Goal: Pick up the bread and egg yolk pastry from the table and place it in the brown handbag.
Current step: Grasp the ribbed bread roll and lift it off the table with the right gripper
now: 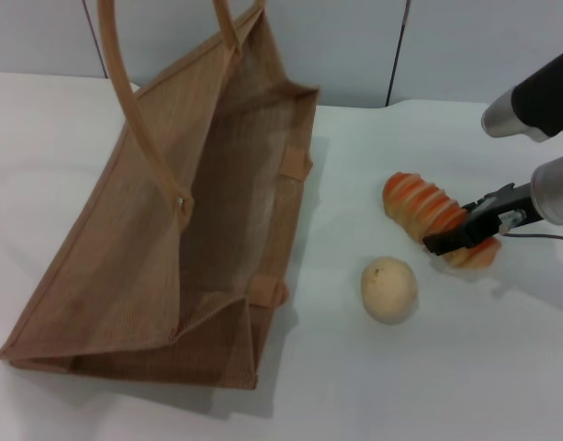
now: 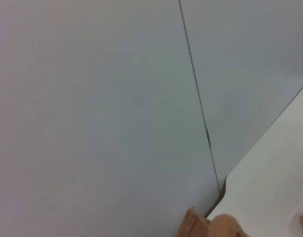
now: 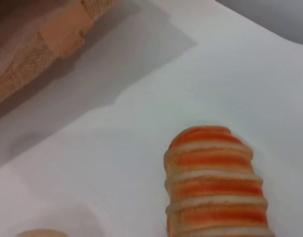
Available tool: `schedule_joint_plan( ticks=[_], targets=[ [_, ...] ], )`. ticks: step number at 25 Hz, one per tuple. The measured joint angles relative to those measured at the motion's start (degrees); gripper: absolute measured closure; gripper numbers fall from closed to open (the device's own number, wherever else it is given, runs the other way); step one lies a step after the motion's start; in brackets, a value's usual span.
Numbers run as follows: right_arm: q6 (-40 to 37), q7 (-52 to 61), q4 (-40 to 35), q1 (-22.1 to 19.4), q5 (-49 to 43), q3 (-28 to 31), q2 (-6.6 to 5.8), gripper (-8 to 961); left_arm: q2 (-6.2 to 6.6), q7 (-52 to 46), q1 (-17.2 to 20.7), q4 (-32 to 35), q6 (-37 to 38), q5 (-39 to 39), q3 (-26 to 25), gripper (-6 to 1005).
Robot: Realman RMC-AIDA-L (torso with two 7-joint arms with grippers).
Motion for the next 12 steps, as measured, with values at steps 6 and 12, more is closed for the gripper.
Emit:
schedule_joint_plan(
  ticks=[6, 12],
  targets=[
    [0.12, 0.31, 0.18, 0.43, -0.04, -1.21, 0.02, 89, -0.01, -0.03, 0.0, -0.05, 0.15, 0.04, 0.0, 880],
    [0.78, 0.5, 0.21, 0.58, 0.27, -1.14, -0.06, 142, -0.04, 0.04, 0.07, -0.14, 0.29, 0.06, 0.0, 881]
  ],
)
